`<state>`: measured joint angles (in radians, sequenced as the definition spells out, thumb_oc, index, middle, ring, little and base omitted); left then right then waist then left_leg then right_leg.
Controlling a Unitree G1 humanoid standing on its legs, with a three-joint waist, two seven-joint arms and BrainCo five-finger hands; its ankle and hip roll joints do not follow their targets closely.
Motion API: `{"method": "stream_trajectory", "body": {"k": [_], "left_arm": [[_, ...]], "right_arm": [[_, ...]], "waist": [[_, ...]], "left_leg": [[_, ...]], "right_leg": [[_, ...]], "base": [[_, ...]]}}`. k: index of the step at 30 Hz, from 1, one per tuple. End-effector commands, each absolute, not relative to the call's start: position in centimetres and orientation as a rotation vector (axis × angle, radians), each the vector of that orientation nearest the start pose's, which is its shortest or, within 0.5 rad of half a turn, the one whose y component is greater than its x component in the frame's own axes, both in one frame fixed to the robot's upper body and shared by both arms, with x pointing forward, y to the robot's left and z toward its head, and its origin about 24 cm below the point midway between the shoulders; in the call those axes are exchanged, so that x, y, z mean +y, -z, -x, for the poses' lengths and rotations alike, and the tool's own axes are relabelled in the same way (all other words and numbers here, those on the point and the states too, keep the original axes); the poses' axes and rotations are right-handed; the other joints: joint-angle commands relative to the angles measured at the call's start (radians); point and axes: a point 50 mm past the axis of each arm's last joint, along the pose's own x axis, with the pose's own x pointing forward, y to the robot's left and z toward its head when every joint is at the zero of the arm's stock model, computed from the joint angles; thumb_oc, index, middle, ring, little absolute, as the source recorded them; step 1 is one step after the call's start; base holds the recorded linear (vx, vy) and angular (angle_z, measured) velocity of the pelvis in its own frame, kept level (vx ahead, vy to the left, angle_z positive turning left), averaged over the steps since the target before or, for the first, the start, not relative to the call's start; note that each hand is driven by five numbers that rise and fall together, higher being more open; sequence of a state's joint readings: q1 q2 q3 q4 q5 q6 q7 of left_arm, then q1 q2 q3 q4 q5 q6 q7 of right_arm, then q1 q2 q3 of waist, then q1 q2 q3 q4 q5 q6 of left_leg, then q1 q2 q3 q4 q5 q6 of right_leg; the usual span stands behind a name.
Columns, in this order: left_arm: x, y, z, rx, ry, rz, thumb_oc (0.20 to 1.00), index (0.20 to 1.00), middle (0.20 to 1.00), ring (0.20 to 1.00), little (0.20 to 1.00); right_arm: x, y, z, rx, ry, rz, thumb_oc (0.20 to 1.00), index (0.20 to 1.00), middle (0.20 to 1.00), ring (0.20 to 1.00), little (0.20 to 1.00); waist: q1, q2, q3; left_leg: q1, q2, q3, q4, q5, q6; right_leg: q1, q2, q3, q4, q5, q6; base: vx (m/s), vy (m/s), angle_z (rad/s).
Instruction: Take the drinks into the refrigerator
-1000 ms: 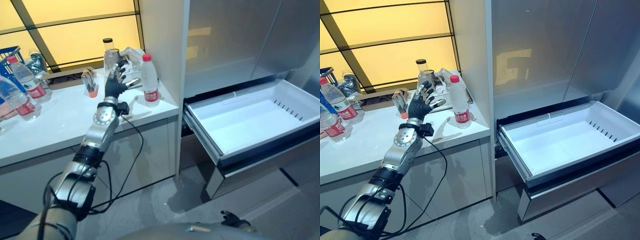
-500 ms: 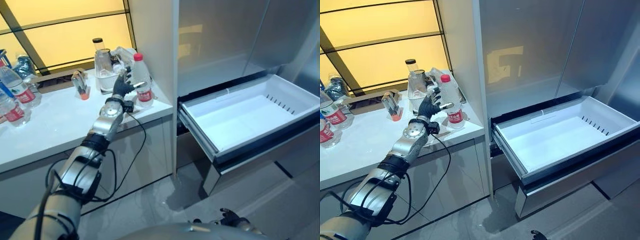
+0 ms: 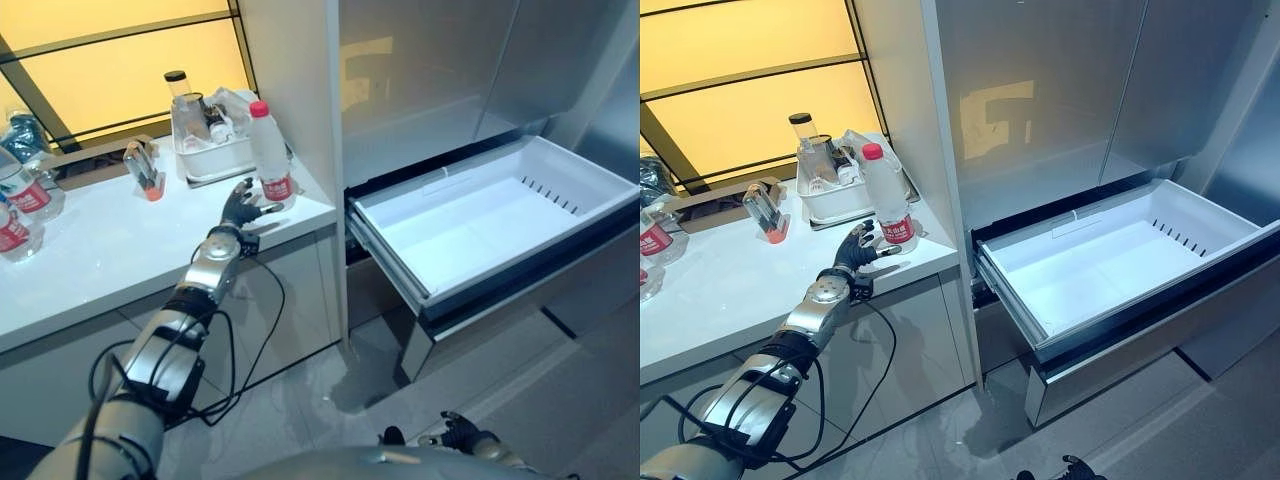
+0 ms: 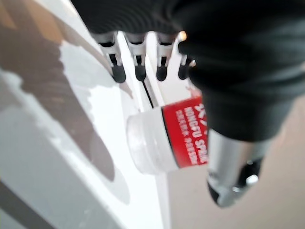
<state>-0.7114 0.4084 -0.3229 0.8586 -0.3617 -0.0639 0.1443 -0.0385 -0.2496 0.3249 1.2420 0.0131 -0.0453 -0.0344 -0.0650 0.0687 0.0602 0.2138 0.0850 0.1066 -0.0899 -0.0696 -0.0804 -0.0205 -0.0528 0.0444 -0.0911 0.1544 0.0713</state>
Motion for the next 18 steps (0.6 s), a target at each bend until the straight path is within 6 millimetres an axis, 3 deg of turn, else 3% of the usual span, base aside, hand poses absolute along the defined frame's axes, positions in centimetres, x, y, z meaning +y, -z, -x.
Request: {"method": "stream_trajectory", "body": {"k": [1,3,5,8,13,15,18], "left_arm": [[19.2,-11.2,-39.5,0.037,-0.083,-0.263,1.0,1.0,1.0,1.0,1.0],[18.5,-11.6,-39.7,0.023,-0.068,-0.259,1.0,1.0,1.0,1.0,1.0],[17.1,-13.7,-39.9,-0.084,-0.02,-0.225,1.0,1.0,1.0,1.0,1.0],[16.6,-14.0,-39.9,-0.101,-0.007,-0.195,1.0,1.0,1.0,1.0,1.0],[13.4,-15.0,-39.9,-0.156,0.059,-0.109,1.0,1.0,1.0,1.0,1.0],[11.1,-15.8,-39.9,-0.184,0.123,-0.074,1.0,1.0,1.0,1.0,1.0],[9.9,-16.3,-39.9,-0.193,0.158,-0.056,1.0,1.0,1.0,1.0,1.0]], "right_arm": [[-20.5,16.4,-10.3,1.165,-0.13,0.407,1.0,1.0,1.0,1.0,1.0],[-20.5,16.3,-10.6,1.154,-0.124,0.405,1.0,1.0,1.0,1.0,1.0],[-21.4,16.7,-8.8,1.222,-0.095,0.407,1.0,1.0,1.0,1.0,1.0],[-21.7,16.6,-8.9,1.227,-0.082,0.41,1.0,1.0,1.0,1.0,1.0],[-22.7,16.5,-8.7,1.242,-0.035,0.416,1.0,1.0,1.0,1.0,1.0],[-23.4,16.4,-8.4,1.251,-0.012,0.423,1.0,1.0,1.0,1.0,1.0],[-23.6,16.4,-8.3,1.252,-0.003,0.424,1.0,1.0,1.0,1.0,1.0]], "waist": [[-0.033,-0.02,0.038],[-0.038,-0.018,0.043],[-0.053,-0.005,0.062],[-0.058,0.003,0.067],[-0.076,0.018,0.072],[-0.087,0.028,0.073],[-0.096,0.034,0.075]], "left_leg": [[-0.043,-0.037,-0.005,0.004,0.002,0.053],[-0.046,-0.036,-0.001,0.004,0.004,0.051],[-0.052,-0.038,0.013,0.003,0.005,0.051],[-0.057,-0.039,0.019,0.003,0.007,0.05],[-0.058,-0.036,0.031,0.003,0.006,0.046],[-0.053,-0.037,0.034,0.003,0.004,0.044],[-0.049,-0.037,0.038,0.003,0.003,0.042]], "right_leg": [[0.056,0.016,0.015,0.084,-0.12,0.039],[0.051,0.017,0.02,0.083,-0.118,0.038],[0.037,0.021,0.031,0.082,-0.111,0.04],[0.031,0.022,0.036,0.078,-0.108,0.041],[0.028,0.025,0.049,0.073,-0.106,0.038],[0.035,0.025,0.051,0.065,-0.103,0.037],[0.04,0.025,0.054,0.061,-0.102,0.037]], "base": [[-0.02,-0.001,-0.06],[-0.02,0.005,-0.07],[-0.06,0.047,-0.05],[-0.02,0.033,-0.17],[0.0,0.006,-0.02],[0.02,0.01,-0.02],[0.01,0.004,-0.01]]}}
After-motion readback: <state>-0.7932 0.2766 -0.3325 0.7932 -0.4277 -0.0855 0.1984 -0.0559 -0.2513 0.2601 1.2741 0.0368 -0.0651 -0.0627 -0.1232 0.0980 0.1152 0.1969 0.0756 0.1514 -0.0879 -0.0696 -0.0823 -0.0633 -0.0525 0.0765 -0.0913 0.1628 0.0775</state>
